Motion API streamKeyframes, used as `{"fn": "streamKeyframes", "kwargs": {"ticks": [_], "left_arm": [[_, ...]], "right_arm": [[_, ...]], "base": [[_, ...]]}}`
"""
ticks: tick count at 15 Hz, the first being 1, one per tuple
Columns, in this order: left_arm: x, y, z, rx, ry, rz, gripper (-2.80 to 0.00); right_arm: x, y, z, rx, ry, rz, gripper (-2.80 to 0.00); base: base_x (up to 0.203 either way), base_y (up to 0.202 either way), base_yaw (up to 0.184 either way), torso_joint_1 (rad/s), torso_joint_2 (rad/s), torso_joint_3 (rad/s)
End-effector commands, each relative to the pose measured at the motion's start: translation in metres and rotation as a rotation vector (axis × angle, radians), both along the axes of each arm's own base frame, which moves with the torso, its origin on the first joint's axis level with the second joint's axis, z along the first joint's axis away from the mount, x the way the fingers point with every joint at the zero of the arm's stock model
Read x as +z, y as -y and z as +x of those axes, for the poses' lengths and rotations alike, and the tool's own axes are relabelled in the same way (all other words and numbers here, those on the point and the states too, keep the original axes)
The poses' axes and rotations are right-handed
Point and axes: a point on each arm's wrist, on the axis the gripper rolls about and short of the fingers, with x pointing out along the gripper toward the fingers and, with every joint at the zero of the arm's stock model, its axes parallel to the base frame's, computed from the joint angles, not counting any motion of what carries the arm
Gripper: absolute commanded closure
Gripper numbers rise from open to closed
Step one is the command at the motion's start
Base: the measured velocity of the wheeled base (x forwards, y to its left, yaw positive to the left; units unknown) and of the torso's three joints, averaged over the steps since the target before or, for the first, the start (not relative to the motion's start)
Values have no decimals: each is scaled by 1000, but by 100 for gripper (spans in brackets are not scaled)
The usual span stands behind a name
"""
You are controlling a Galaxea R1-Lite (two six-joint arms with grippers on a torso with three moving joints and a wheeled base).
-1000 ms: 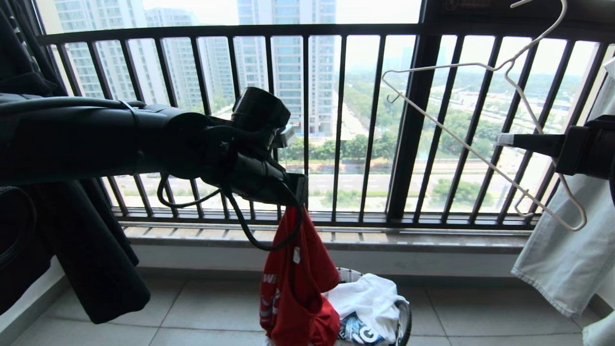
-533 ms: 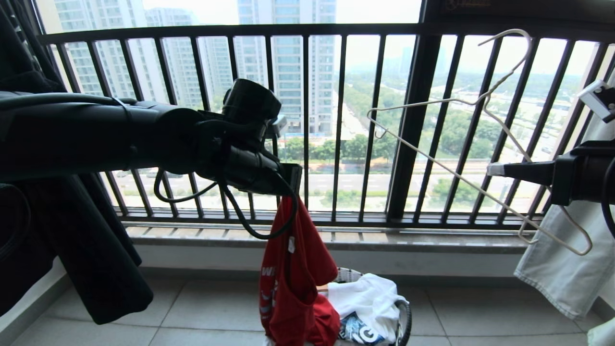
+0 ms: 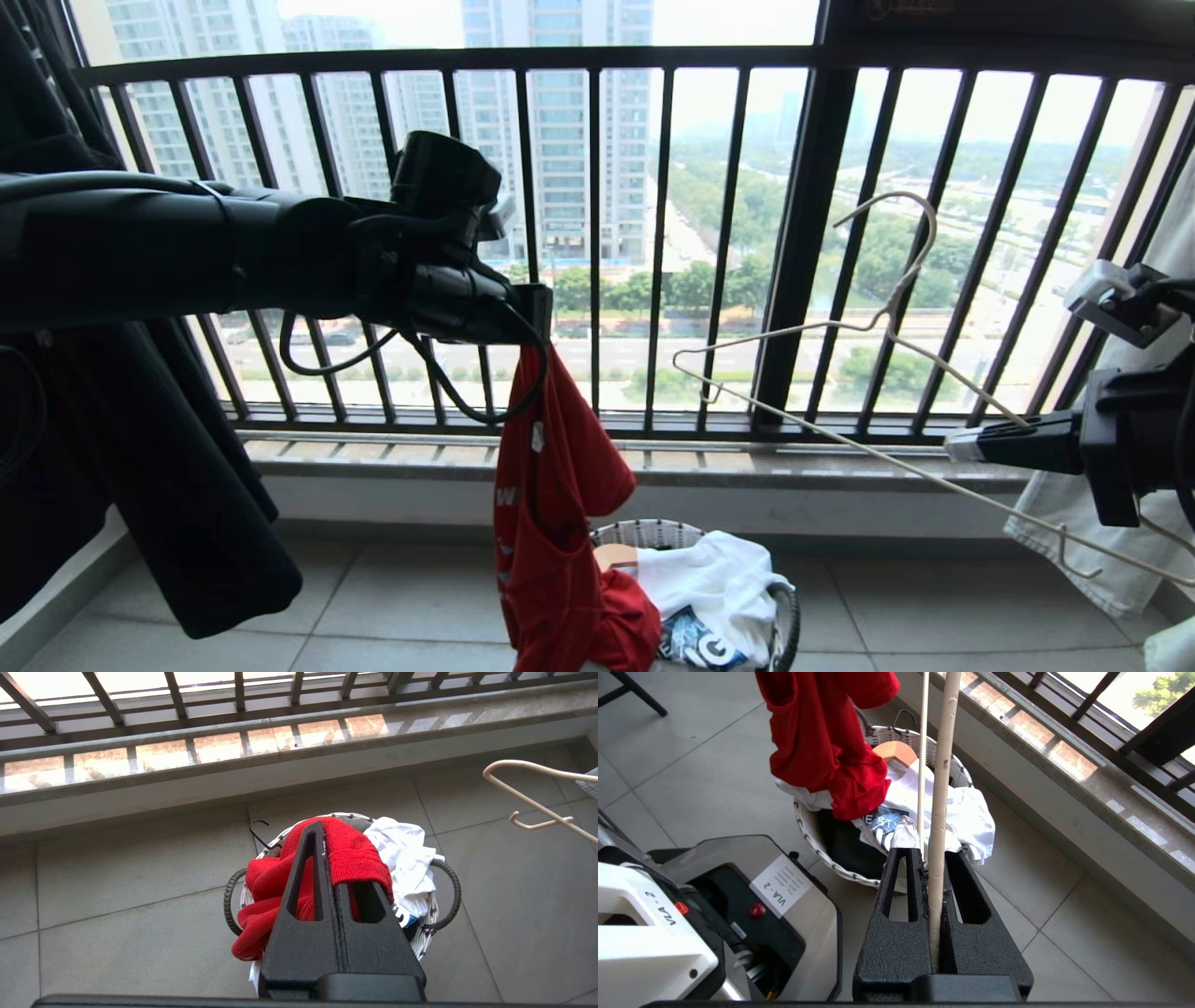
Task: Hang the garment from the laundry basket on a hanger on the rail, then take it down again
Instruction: Hang the clothes on the clothes rack
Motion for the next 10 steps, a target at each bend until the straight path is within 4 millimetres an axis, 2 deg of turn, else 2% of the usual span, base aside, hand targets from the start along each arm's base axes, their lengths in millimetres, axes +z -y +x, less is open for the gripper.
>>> {"fn": "streamKeyframes", "kwargs": {"ticks": [1,6,10], "left_arm": [[-5,0,5,11,-9,6,0],[-10,0,15,48,8,16,0],[-9,0,14,47,8,10,0]], "right_arm": [[-3,-15,-5,86,-33,5,0],[-3,-37,-24,261,-112,67,0],[-2,-57,-27,322,-209,166,0]], "base": [[0,0,0,0,0,0],[0,0,0,0,0,0],[0,0,0,0,0,0]]}}
